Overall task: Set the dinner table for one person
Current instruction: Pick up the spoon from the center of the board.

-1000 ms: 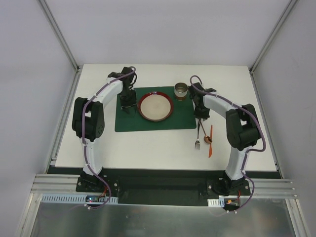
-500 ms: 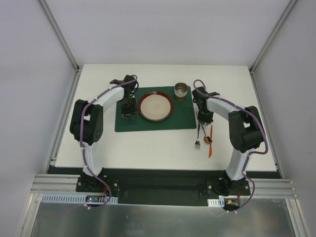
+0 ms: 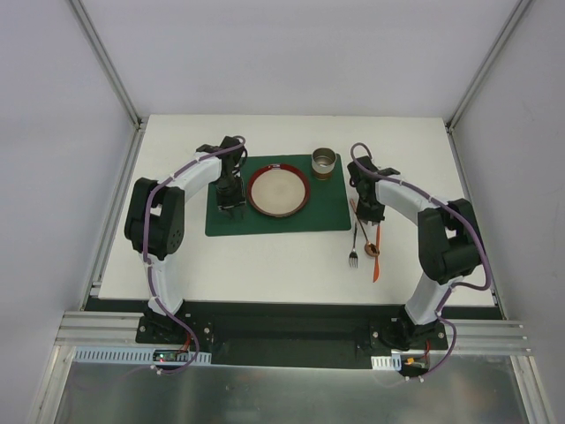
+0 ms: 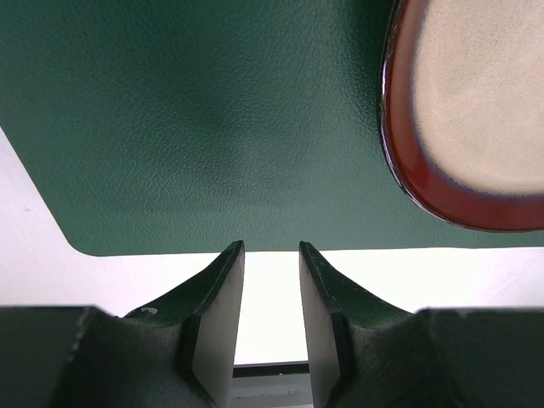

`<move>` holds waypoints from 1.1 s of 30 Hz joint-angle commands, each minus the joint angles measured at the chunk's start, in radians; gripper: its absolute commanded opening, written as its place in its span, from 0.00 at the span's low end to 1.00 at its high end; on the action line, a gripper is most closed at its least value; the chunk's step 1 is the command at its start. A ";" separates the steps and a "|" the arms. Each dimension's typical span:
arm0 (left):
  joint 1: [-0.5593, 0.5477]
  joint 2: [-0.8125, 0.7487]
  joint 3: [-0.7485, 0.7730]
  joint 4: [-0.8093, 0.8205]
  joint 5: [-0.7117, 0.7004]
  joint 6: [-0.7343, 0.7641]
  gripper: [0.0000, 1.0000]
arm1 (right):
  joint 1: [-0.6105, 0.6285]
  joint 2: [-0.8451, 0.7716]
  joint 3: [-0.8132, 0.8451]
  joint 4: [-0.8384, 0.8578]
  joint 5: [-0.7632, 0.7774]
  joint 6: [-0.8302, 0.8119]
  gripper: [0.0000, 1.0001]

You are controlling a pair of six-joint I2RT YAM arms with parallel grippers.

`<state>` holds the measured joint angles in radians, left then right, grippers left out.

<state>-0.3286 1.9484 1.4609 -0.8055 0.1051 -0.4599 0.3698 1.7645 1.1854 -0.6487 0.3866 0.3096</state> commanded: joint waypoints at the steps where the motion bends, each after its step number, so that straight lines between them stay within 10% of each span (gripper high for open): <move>1: -0.013 -0.059 0.001 -0.006 0.021 -0.003 0.31 | -0.003 -0.036 -0.026 -0.009 -0.009 0.006 0.23; 33: -0.016 -0.036 0.006 -0.006 0.021 0.013 0.28 | 0.054 -0.025 -0.043 -0.014 -0.025 0.043 0.23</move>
<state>-0.3351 1.9480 1.4609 -0.7975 0.1219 -0.4591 0.4229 1.7638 1.1393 -0.6476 0.3508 0.3397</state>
